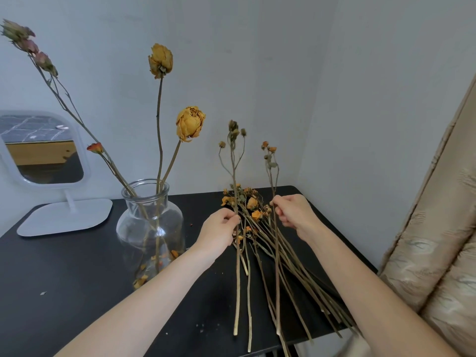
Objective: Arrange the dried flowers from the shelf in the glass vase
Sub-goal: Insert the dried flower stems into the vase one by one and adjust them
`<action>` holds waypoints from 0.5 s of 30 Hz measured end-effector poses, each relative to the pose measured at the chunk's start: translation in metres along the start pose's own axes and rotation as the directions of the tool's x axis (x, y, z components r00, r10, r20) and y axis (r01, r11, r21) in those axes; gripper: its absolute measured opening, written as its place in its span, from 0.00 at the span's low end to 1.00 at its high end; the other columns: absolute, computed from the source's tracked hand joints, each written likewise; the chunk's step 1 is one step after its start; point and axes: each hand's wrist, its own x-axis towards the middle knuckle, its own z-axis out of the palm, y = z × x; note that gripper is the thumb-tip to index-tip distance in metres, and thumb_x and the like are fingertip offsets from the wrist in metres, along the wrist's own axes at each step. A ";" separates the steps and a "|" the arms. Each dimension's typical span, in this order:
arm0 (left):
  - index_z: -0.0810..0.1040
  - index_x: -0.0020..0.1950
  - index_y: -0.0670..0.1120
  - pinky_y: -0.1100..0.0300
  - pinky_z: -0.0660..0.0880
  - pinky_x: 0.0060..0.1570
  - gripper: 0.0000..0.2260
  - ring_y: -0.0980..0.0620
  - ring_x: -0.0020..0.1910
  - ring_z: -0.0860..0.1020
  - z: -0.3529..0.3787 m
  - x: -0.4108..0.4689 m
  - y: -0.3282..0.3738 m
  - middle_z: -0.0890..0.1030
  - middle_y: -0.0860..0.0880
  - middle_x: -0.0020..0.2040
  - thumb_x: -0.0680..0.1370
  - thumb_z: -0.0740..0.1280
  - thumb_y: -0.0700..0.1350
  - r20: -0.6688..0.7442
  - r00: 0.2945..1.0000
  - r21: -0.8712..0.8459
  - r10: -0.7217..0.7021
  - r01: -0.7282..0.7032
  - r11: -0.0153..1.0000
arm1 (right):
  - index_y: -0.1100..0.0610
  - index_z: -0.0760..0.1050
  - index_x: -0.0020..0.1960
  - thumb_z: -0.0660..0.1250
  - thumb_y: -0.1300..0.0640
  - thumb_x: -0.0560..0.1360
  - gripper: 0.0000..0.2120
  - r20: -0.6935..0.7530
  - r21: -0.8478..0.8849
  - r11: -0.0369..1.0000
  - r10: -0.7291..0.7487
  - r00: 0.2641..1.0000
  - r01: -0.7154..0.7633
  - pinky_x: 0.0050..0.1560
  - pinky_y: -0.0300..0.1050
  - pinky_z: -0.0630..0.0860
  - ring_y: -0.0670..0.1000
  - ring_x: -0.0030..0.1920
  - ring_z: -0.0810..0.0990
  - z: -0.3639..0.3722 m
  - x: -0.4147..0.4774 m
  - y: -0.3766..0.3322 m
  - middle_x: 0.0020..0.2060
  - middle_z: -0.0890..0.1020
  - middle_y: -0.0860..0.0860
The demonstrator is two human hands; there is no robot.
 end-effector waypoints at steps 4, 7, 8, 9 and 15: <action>0.75 0.48 0.46 0.70 0.66 0.26 0.07 0.60 0.20 0.65 -0.007 -0.022 0.016 0.69 0.55 0.20 0.80 0.59 0.45 0.116 0.975 0.051 0.189 -0.196 0.979 | 0.58 0.76 0.37 0.62 0.59 0.77 0.11 -0.076 0.074 0.996 -0.043 0.996 0.049 0.22 0.34 0.62 0.43 0.21 0.64 -0.002 -0.001 -0.003 0.24 0.70 0.48; 0.74 0.45 0.52 0.70 0.68 0.32 0.06 0.60 0.22 0.66 -0.015 -0.045 0.028 0.69 0.55 0.21 0.80 0.59 0.47 0.198 0.929 0.089 0.312 -0.334 0.938 | 0.57 0.76 0.36 0.62 0.58 0.77 0.12 -0.088 0.065 0.995 -0.075 0.993 0.080 0.24 0.34 0.64 0.44 0.22 0.65 0.000 -0.003 -0.005 0.24 0.70 0.48; 0.73 0.45 0.52 0.69 0.69 0.34 0.06 0.61 0.23 0.66 -0.018 -0.052 0.032 0.69 0.55 0.22 0.80 0.59 0.48 0.211 0.913 0.094 0.349 -0.374 0.923 | 0.57 0.76 0.36 0.62 0.58 0.77 0.12 -0.084 0.067 0.994 -0.085 0.993 0.091 0.24 0.34 0.64 0.43 0.22 0.65 0.002 -0.005 -0.007 0.24 0.70 0.48; 0.73 0.44 0.52 0.69 0.70 0.35 0.06 0.61 0.24 0.67 -0.021 -0.058 0.037 0.70 0.56 0.23 0.80 0.59 0.48 0.215 0.901 0.092 0.377 -0.403 0.910 | 0.57 0.76 0.35 0.62 0.58 0.77 0.12 -0.080 0.069 0.993 -0.095 0.992 0.100 0.24 0.34 0.64 0.43 0.22 0.65 0.004 -0.006 -0.008 0.24 0.70 0.48; 0.74 0.48 0.46 0.71 0.67 0.29 0.06 0.59 0.25 0.67 -0.053 -0.082 0.066 0.71 0.54 0.30 0.80 0.59 0.45 0.148 0.879 0.107 0.453 -0.470 0.876 | 0.56 0.72 0.32 0.62 0.58 0.77 0.15 -0.039 0.077 0.987 -0.135 0.990 0.137 0.26 0.34 0.68 0.41 0.20 0.69 0.018 -0.020 -0.023 0.20 0.71 0.46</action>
